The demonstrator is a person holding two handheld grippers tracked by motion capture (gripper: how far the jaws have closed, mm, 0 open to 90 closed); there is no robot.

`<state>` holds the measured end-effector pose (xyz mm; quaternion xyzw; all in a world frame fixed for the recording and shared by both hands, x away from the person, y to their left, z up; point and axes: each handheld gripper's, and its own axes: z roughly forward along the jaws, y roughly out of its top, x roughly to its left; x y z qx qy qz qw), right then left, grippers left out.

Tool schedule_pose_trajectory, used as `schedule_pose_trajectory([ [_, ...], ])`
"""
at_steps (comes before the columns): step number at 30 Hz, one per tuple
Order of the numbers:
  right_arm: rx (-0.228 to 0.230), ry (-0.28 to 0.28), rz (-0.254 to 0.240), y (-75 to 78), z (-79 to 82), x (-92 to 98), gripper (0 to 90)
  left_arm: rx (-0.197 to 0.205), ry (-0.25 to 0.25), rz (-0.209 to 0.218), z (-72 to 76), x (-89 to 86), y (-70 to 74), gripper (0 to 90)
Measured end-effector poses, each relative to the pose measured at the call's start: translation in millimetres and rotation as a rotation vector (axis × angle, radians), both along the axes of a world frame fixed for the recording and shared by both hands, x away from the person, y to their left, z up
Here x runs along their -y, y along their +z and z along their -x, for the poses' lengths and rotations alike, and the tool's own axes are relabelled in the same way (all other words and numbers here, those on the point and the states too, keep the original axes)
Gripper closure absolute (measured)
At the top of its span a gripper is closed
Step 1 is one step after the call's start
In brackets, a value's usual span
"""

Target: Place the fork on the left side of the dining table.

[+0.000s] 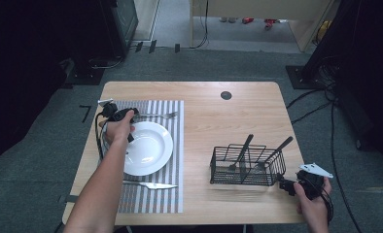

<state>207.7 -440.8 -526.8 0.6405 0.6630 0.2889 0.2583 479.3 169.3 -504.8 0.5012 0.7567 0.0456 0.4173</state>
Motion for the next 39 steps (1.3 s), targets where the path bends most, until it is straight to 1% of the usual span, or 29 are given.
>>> schedule_pose_trajectory([
  [2, 0.000, 0.000, 0.000, 0.0, 0.0, 0.0, 2.2, -0.011, -0.012, -0.021, -2.2, 1.4, 1.1, 56.0],
  [4, 0.000, 0.000, 0.000, 0.0, 0.0, 0.0, 2.1, -0.014, -0.014, -0.023, -2.7, 1.4, 1.5, 55.7],
  [6, 0.000, 0.000, 0.000, 0.0, 0.0, 0.0, 2.1, -0.013, -0.021, -0.037, -3.7, 1.8, 2.0, 55.0],
  [8, 0.000, 0.000, 0.000, 0.0, 0.0, 0.0, 2.1, -0.011, -0.025, -0.059, -4.8, 2.0, 2.9, 51.6],
  [9, 0.000, 0.000, 0.000, 0.0, 0.0, 0.0, 2.1, -0.010, -0.027, -0.064, -5.4, 2.4, 3.3, 51.6],
  [10, 0.000, 0.000, 0.000, 0.0, 0.0, 0.0, 2.2, -0.008, -0.037, -0.082, -5.7, 2.1, 3.6, 50.2],
  [12, 0.000, 0.000, 0.000, 0.0, 0.0, 0.0, 2.1, 0.007, -0.040, -0.099, -6.3, 2.3, 3.5, 48.6],
  [13, 0.000, 0.000, 0.000, 0.0, 0.0, 0.0, 2.1, 0.012, -0.039, -0.101, -6.2, 2.0, 3.4, 48.5],
  [14, 0.000, 0.000, 0.000, 0.0, 0.0, 0.0, 2.1, 0.033, -0.041, -0.105, -5.5, 0.5, 3.7, 46.8],
  [15, 0.000, 0.000, 0.000, 0.0, 0.0, 0.0, 2.1, 0.033, -0.041, -0.105, -5.5, 0.5, 3.7, 45.1],
  [16, 0.000, 0.000, 0.000, 0.0, 0.0, 0.0, 2.1, 0.036, -0.045, -0.119, -5.2, 0.2, 4.0, 45.1],
  [17, 0.000, 0.000, 0.000, 0.0, 0.0, 0.0, 2.1, 0.042, -0.053, -0.119, -5.0, -0.1, 4.8, 44.4],
  [19, 0.000, 0.001, 0.000, 0.0, 0.0, 0.0, 2.1, 0.058, -0.059, -0.135, -4.0, -0.8, 7.4, 44.6],
  [21, 0.001, 0.001, 0.000, -0.1, -0.2, 0.1, 1.8, 0.082, -0.058, -0.137, -2.8, -1.6, 11.2, 41.1],
  [22, -0.002, 0.000, 0.000, -0.1, -0.4, 0.2, 1.5, 0.107, -0.065, -0.173, -1.2, -2.4, 16.0, 35.1],
  [23, -0.002, 0.000, 0.000, -0.1, -0.4, 0.2, 1.5, 0.107, -0.065, -0.173, -1.2, -2.4, 16.0, 32.4],
  [24, -0.002, 0.000, 0.000, -0.1, -0.4, 0.2, 1.5, 0.119, -0.063, -0.190, -0.1, -2.6, 18.7, 32.4],
  [26, -0.002, 0.000, 0.000, -0.1, -0.4, 0.2, 1.5, 0.138, -0.070, -0.227, 2.4, -3.2, 23.9, 26.0],
  [27, -0.003, -0.001, -0.001, 0.0, -0.3, 0.1, 1.5, 0.156, -0.070, -0.276, 5.3, -3.2, 29.1, 19.3],
  [28, -0.003, -0.001, -0.001, 0.0, -0.3, 0.1, 1.5, 0.156, -0.070, -0.276, 5.3, -3.2, 29.1, 18.5],
  [29, -0.002, 0.000, 0.000, -0.1, -0.4, 0.1, 1.5, 0.162, -0.072, -0.290, 6.6, -3.1, 31.4, 18.5],
  [30, -0.003, -0.002, -0.001, 0.0, -0.3, 0.0, 1.5, 0.162, -0.086, -0.323, 9.5, -3.1, 34.2, 17.3],
  [31, -0.003, -0.002, -0.001, 0.0, -0.3, 0.0, 1.5, 0.162, -0.086, -0.323, 9.5, -3.1, 34.2, 15.5],
  [32, -0.002, 0.000, 0.000, -0.1, -0.4, 0.1, 1.5, 0.157, -0.091, -0.356, 11.3, -3.4, 36.2, 15.5],
  [33, -0.003, -0.002, -0.001, 0.0, -0.3, 0.1, 1.5, 0.159, -0.090, -0.370, 13.3, -4.2, 38.5, 15.0],
  [34, -0.003, -0.002, -0.001, 0.0, -0.3, 0.0, 1.5, 0.182, -0.084, -0.376, 17.4, -5.6, 41.9, 14.9],
  [35, -0.003, -0.002, -0.001, 0.0, -0.3, 0.0, 1.5, 0.182, -0.084, -0.376, 17.4, -5.6, 41.9, 14.9],
  [36, -0.003, -0.001, -0.001, 0.0, -0.3, 0.1, 1.5, 0.195, -0.087, -0.364, 21.3, -7.5, 44.9, 14.6],
  [39, -0.002, 0.000, 0.000, -0.1, -0.3, 0.2, 1.5, 0.207, -0.095, -0.352, 25.3, -8.7, 47.8, 14.6],
])
